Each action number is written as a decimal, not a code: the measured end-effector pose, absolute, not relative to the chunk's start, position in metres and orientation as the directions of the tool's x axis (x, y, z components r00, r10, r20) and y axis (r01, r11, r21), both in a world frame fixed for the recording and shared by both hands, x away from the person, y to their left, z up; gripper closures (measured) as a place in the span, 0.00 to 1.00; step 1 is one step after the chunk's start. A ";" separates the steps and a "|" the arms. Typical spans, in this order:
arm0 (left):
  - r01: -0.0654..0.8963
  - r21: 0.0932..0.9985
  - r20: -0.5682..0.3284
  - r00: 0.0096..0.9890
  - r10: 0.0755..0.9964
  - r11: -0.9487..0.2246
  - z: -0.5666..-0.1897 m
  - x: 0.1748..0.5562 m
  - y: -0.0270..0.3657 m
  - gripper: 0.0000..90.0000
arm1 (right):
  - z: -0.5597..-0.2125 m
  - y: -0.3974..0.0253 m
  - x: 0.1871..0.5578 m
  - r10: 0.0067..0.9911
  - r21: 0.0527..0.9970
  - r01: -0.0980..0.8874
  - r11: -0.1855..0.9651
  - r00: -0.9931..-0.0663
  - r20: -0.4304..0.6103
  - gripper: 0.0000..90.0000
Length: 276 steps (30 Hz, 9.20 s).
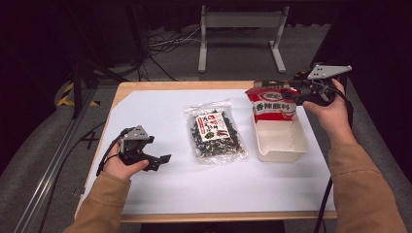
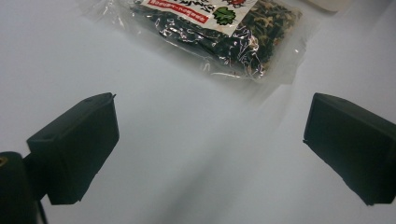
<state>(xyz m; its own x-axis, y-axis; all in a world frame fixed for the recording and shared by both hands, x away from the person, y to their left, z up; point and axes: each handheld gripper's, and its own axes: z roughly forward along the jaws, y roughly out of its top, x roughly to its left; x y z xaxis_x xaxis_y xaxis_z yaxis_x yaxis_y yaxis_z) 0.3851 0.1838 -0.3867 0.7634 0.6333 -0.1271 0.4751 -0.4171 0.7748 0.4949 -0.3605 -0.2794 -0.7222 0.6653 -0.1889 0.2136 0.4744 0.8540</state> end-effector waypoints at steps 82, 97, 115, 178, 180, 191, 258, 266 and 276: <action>0.576 0.729 -0.250 0.727 0.640 -0.369 -0.393 0.451 0.135 0.13 | -0.329 -0.327 0.377 0.716 0.883 0.290 0.370 -0.695 -0.072 0.32; 0.597 0.727 -0.277 0.708 0.649 -0.341 -0.405 0.477 0.110 0.14 | -0.333 -0.323 0.367 0.706 0.898 0.297 0.326 -0.708 -0.022 0.35; 0.642 0.677 -0.296 0.686 0.665 -0.361 -0.430 0.491 0.085 0.09 | -0.332 -0.323 0.363 0.712 0.902 0.303 0.306 -0.702 -0.006 0.34; 0.705 0.665 -0.467 0.649 0.601 -0.245 -0.410 0.467 0.092 0.95 | -0.342 -0.317 0.366 0.702 0.889 0.323 0.325 -0.712 0.002 0.30; 0.692 0.680 -0.456 0.657 0.600 -0.241 -0.404 0.462 0.095 0.95 | -0.342 -0.316 0.366 0.700 0.888 0.324 0.327 -0.714 0.003 0.30; 0.627 0.752 -0.403 0.681 0.612 -0.202 -0.382 0.443 0.121 0.96 | -0.342 -0.311 0.367 0.694 0.885 0.319 0.338 -0.720 -0.005 0.30; 0.266 0.923 -0.180 0.938 0.298 -0.280 -0.336 0.353 0.107 0.95 | -0.324 -0.264 0.346 0.379 0.945 0.295 0.139 -0.898 0.224 0.74; 0.271 0.921 -0.181 0.933 0.310 -0.280 -0.337 0.356 0.108 0.94 | -0.315 -0.261 0.337 0.346 0.955 0.250 0.161 -0.920 0.182 0.84; 0.276 0.923 -0.190 0.932 0.308 -0.267 -0.340 0.361 0.114 0.64 | -0.302 -0.260 0.330 0.353 0.957 0.221 0.188 -0.925 0.144 0.85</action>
